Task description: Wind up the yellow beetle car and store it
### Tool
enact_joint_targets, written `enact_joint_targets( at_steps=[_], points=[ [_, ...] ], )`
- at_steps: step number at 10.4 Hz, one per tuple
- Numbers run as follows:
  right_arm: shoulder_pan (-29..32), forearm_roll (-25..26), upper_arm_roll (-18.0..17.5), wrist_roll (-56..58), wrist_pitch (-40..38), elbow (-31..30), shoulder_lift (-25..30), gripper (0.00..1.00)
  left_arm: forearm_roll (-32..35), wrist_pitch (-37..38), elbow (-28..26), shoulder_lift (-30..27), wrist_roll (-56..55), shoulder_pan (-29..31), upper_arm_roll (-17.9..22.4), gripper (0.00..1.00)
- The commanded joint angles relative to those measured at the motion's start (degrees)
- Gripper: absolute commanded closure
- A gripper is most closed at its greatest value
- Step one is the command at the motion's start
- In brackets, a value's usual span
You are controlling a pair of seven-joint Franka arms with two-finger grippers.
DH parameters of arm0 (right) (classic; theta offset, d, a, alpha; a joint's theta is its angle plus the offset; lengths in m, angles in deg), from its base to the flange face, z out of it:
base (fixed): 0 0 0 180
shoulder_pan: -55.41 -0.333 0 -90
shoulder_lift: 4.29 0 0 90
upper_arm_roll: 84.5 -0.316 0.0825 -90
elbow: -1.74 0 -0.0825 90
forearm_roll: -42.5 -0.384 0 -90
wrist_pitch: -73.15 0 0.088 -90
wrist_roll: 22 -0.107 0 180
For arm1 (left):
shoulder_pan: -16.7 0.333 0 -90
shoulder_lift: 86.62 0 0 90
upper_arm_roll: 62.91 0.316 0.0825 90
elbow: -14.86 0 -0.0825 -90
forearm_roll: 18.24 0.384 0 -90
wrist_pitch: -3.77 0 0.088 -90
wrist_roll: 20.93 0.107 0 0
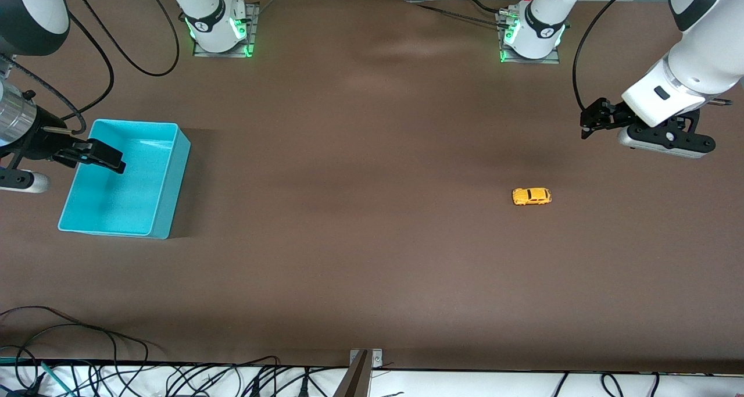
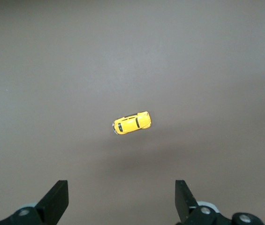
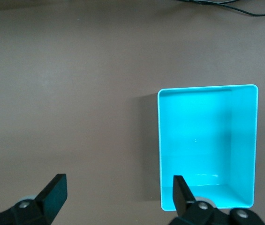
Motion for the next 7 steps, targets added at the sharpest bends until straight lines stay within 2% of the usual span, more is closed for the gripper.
enact_joint_targets(
  at_steps=[1, 7],
  points=[
    [0.1, -0.8, -0.3, -0.8, -1.1, 0.8, 0.3, 0.0, 0.4, 2.4, 1.1, -0.2, 0.1, -0.3, 0.1, 0.0],
    [0.1, -0.6, 0.1, -0.6, -0.9, 0.8, 0.2, 0.0, -1.6, 5.2, 1.2, -0.7, -0.3, 0.5, 0.2, 0.0]
  ],
)
